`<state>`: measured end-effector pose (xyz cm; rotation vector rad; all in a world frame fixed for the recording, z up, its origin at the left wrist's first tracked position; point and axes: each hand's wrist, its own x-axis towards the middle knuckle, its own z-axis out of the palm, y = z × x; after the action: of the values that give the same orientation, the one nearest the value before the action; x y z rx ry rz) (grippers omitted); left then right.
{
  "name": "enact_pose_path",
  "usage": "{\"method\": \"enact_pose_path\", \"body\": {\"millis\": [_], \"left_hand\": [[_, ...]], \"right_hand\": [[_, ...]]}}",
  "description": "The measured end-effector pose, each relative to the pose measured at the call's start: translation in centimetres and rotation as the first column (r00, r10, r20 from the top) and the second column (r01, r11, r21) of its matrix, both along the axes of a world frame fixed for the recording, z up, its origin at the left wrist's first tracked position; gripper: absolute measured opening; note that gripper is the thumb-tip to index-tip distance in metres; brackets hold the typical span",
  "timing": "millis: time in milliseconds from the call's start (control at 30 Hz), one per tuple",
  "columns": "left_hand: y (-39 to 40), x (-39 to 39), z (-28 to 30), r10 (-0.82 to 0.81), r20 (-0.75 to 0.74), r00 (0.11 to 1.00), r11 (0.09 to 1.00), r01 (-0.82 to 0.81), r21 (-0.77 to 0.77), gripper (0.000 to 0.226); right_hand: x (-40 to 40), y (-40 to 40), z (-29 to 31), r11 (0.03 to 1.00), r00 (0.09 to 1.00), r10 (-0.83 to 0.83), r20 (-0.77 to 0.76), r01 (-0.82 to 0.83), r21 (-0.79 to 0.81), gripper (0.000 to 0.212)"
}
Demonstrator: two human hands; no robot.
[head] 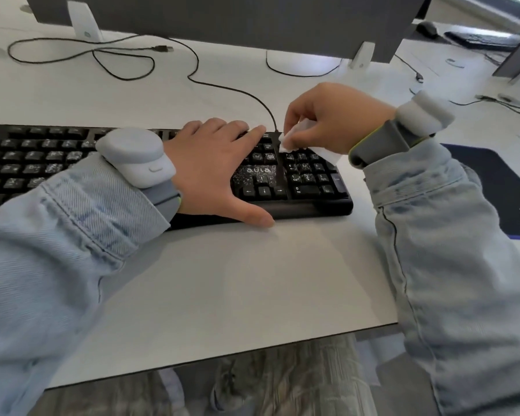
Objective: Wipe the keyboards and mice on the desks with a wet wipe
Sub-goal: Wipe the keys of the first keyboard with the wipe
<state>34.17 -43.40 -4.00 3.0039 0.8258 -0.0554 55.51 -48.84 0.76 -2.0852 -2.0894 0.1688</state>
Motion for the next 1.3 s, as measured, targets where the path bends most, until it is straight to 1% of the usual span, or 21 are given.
{"method": "enact_pose_path", "body": {"millis": [100,167,333,500,600,700,767,867,1033,1100,1200,1300], "left_hand": [[0.1,0.0,0.0,-0.009,0.002,1.000,1.000,0.009,0.018,0.143],[0.1,0.0,-0.1,-0.014,0.008,1.000,1.000,0.013,0.024,0.143],[0.1,0.0,-0.1,-0.013,-0.001,1.000,0.999,0.013,0.033,0.143],[0.0,0.1,-0.1,-0.014,0.001,1.000,0.998,0.014,0.053,0.143],[0.1,0.1,-0.2,-0.020,0.008,1.000,0.998,0.019,0.055,0.142],[0.1,0.1,-0.3,-0.033,0.016,0.999,0.998,0.032,0.051,0.142],[-0.1,0.1,-0.4,-0.034,0.011,0.999,0.998,0.034,0.057,0.141],[-0.3,0.2,-0.5,-0.028,0.008,1.000,0.997,0.028,0.066,0.138],[-0.6,0.8,-0.8,-0.027,0.028,0.999,0.994,0.024,0.103,0.136],[-0.6,0.9,-1.0,-0.030,0.035,0.999,0.993,0.026,0.118,0.136],[-0.5,0.9,-1.1,-0.034,0.038,0.999,0.992,0.029,0.125,0.135],[-0.7,0.9,-1.0,-0.029,0.026,0.999,0.992,0.025,0.120,0.134]], "right_hand": [[0.8,-0.2,0.1,0.998,0.998,-0.057,0.040,0.057,-0.010,0.009],[1.3,-0.4,0.3,0.997,0.996,-0.081,0.039,0.080,0.007,0.007],[-0.1,-0.4,-0.2,0.996,0.997,-0.059,-0.043,0.061,0.065,0.013],[0.5,-0.7,0.0,0.997,0.997,-0.077,-0.003,0.077,0.016,0.009],[1.0,-1.0,0.2,0.993,0.994,-0.105,-0.011,0.105,0.050,0.008],[0.4,-1.1,0.0,0.995,0.996,-0.073,-0.042,0.075,0.059,0.009],[0.3,-1.0,-0.3,0.997,0.998,-0.068,-0.019,0.069,0.043,0.010],[1.1,-1.0,-0.2,0.994,0.994,-0.108,0.013,0.107,0.033,0.012],[0.7,-1.0,-0.4,0.990,0.994,-0.096,-0.044,0.100,0.096,0.012],[0.5,-0.9,-0.6,0.992,0.995,-0.098,-0.011,0.098,0.077,0.011],[1.7,-1.3,-0.5,0.984,0.985,-0.168,0.030,0.165,0.067,0.012],[2.4,-1.7,-0.6,0.969,0.976,-0.218,-0.012,0.218,0.115,0.013]]}}
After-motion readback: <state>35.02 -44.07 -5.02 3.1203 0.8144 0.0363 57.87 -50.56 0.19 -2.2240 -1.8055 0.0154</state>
